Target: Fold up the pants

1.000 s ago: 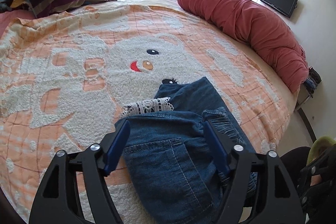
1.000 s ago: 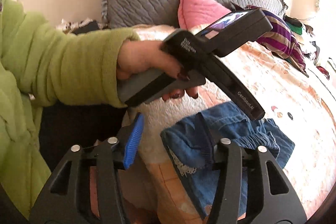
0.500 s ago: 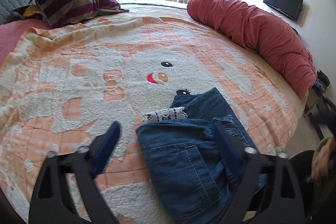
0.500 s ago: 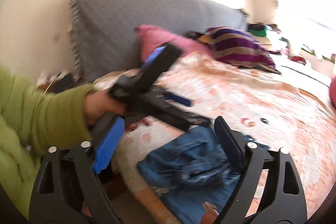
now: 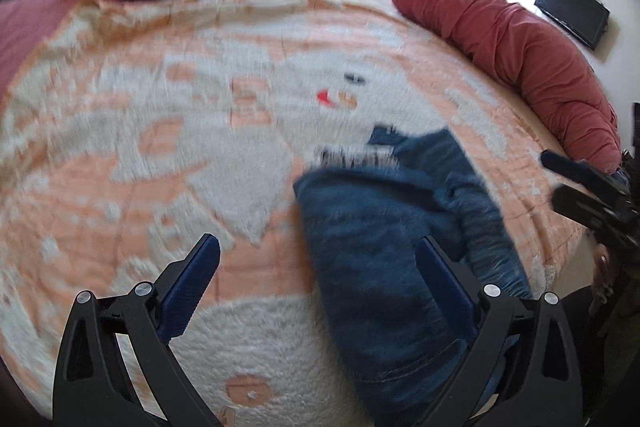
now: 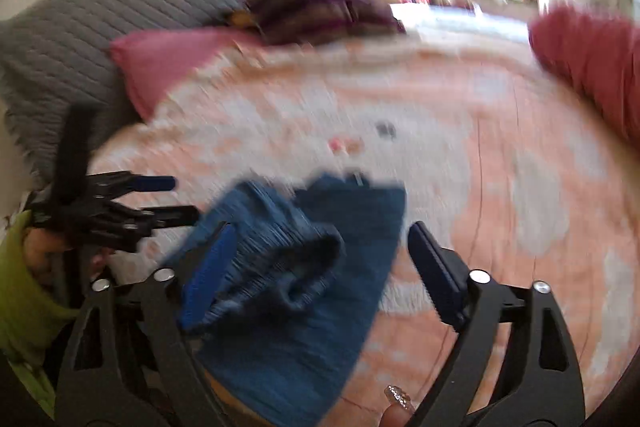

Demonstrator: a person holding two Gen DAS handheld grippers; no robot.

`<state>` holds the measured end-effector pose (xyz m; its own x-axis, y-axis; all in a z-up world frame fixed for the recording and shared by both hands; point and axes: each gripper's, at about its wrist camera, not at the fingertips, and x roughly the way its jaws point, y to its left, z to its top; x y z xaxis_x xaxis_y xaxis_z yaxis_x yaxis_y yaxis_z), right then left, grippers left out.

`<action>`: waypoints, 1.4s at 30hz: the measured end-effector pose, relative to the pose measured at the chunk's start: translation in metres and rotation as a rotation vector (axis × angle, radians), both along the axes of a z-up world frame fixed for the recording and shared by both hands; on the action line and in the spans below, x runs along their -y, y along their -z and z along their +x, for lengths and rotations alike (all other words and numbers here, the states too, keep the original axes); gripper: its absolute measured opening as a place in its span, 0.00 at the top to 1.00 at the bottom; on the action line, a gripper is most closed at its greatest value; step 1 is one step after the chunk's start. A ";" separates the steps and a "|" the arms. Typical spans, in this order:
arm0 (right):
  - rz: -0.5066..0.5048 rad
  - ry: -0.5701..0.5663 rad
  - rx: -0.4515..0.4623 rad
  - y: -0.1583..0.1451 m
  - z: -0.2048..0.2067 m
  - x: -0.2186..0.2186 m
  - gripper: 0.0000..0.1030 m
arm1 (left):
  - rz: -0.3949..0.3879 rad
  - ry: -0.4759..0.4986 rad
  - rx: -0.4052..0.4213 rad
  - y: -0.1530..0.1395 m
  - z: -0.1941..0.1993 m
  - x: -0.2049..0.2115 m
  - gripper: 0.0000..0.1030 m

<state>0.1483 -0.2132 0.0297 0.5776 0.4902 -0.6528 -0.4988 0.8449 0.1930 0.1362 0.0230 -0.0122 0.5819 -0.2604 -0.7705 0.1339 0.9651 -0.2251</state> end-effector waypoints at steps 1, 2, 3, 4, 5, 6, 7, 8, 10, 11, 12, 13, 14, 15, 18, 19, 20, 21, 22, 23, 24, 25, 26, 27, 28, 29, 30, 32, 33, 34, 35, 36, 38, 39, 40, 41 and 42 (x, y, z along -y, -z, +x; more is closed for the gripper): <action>-0.009 0.019 -0.044 0.009 0.006 0.001 0.31 | -0.009 -0.001 -0.016 0.005 0.001 0.001 0.05; -0.011 0.030 -0.104 0.020 0.014 0.003 0.32 | -0.016 0.004 -0.030 0.010 0.003 0.002 0.05; -0.005 0.038 -0.145 0.029 0.018 0.005 0.33 | -0.022 0.007 -0.036 0.012 0.002 0.003 0.05; 0.001 0.042 -0.189 0.037 0.025 0.005 0.33 | -0.033 0.008 -0.041 0.014 0.003 0.004 0.05; -0.002 0.043 -0.209 0.042 0.024 0.004 0.33 | -0.045 0.009 -0.046 0.017 0.004 0.005 0.05; -0.008 0.046 -0.230 0.046 0.027 0.004 0.34 | -0.046 0.010 -0.050 0.018 0.005 0.006 0.05; -0.014 0.044 -0.248 0.051 0.031 0.001 0.34 | -0.052 0.010 -0.056 0.021 0.006 0.006 0.05; -0.019 0.035 -0.265 0.056 0.034 -0.001 0.34 | -0.064 0.009 -0.062 0.022 0.006 0.007 0.05; -0.033 0.025 -0.292 0.062 0.038 -0.007 0.40 | -0.089 0.010 -0.075 0.026 0.006 0.008 0.05; -0.032 0.019 -0.315 0.067 0.040 -0.009 0.42 | -0.094 0.007 -0.077 0.027 0.007 0.010 0.05; -0.022 0.016 -0.333 0.070 0.041 -0.009 0.43 | -0.102 0.005 -0.081 0.028 0.007 0.011 0.06; -0.012 0.019 -0.343 0.071 0.042 -0.008 0.43 | -0.108 0.010 -0.086 0.030 0.008 0.014 0.06; 0.000 0.017 -0.348 0.071 0.042 -0.008 0.43 | -0.108 0.014 -0.089 0.031 0.008 0.016 0.06; 0.008 0.014 -0.352 0.072 0.042 -0.007 0.46 | -0.104 0.019 -0.090 0.031 0.008 0.020 0.06; 0.027 -0.007 -0.361 0.072 0.042 -0.008 0.68 | -0.133 0.048 -0.086 0.030 0.007 0.028 0.36; 0.027 -0.028 -0.353 0.070 0.039 -0.011 0.82 | -0.131 0.047 -0.083 0.029 0.006 0.030 0.39; 0.023 -0.044 -0.347 0.068 0.038 -0.015 0.87 | -0.121 0.048 -0.075 0.027 0.005 0.032 0.41; 0.018 -0.059 -0.338 0.067 0.036 -0.018 0.89 | -0.110 0.049 -0.065 0.026 0.004 0.034 0.47; -0.009 -0.069 -0.310 0.064 0.032 -0.023 0.91 | -0.105 0.044 -0.055 0.023 0.003 0.034 0.52; -0.019 -0.075 -0.293 0.062 0.030 -0.026 0.91 | -0.108 0.041 -0.048 0.021 0.002 0.033 0.55; -0.016 -0.075 -0.278 0.060 0.028 -0.026 0.92 | -0.112 0.041 -0.041 0.019 0.002 0.032 0.59; -0.002 -0.074 -0.265 0.056 0.027 -0.026 0.92 | -0.115 0.041 -0.036 0.016 0.001 0.031 0.61; 0.007 -0.076 -0.250 0.053 0.026 -0.027 0.92 | -0.116 0.039 -0.030 0.014 0.001 0.030 0.62; 0.008 -0.081 -0.229 0.049 0.025 -0.029 0.92 | -0.117 0.041 -0.023 0.011 0.002 0.030 0.63; 0.012 -0.090 -0.202 0.043 0.023 -0.031 0.92 | -0.116 0.039 -0.015 0.008 0.002 0.030 0.63; 0.027 -0.100 -0.182 0.038 0.023 -0.033 0.92 | -0.121 0.033 -0.007 0.005 0.003 0.028 0.63; 0.039 -0.108 -0.167 0.033 0.024 -0.035 0.92 | -0.128 0.026 0.003 0.002 0.005 0.026 0.63; 0.038 -0.117 -0.136 0.026 0.029 -0.039 0.92 | -0.148 0.003 0.025 -0.005 0.010 0.020 0.63; 0.040 -0.118 -0.128 0.023 0.033 -0.039 0.92 | -0.153 -0.004 0.032 -0.008 0.013 0.017 0.63; 0.050 -0.113 -0.121 0.019 0.038 -0.040 0.92 | -0.155 -0.015 0.044 -0.013 0.018 0.015 0.63; 0.057 -0.111 -0.116 0.017 0.043 -0.040 0.92 | -0.149 -0.019 0.054 -0.016 0.021 0.014 0.63; 0.062 -0.107 -0.107 0.015 0.048 -0.041 0.92 | -0.132 -0.023 0.070 -0.019 0.026 0.015 0.63; 0.063 -0.098 -0.094 0.013 0.059 -0.044 0.92 | -0.088 -0.029 0.098 -0.023 0.033 0.017 0.63; 0.060 -0.094 -0.095 0.014 0.064 -0.046 0.92 | -0.069 -0.034 0.105 -0.023 0.036 0.018 0.63; 0.053 -0.088 -0.102 0.017 0.069 -0.047 0.92 | -0.063 -0.038 0.103 -0.021 0.038 0.018 0.63; 0.042 -0.072 -0.121 0.022 0.075 -0.048 0.92 | -0.053 -0.043 0.089 -0.016 0.043 0.019 0.63; 0.037 -0.060 -0.145 0.028 0.081 -0.049 0.92 | -0.045 -0.045 0.076 -0.011 0.045 0.020 0.63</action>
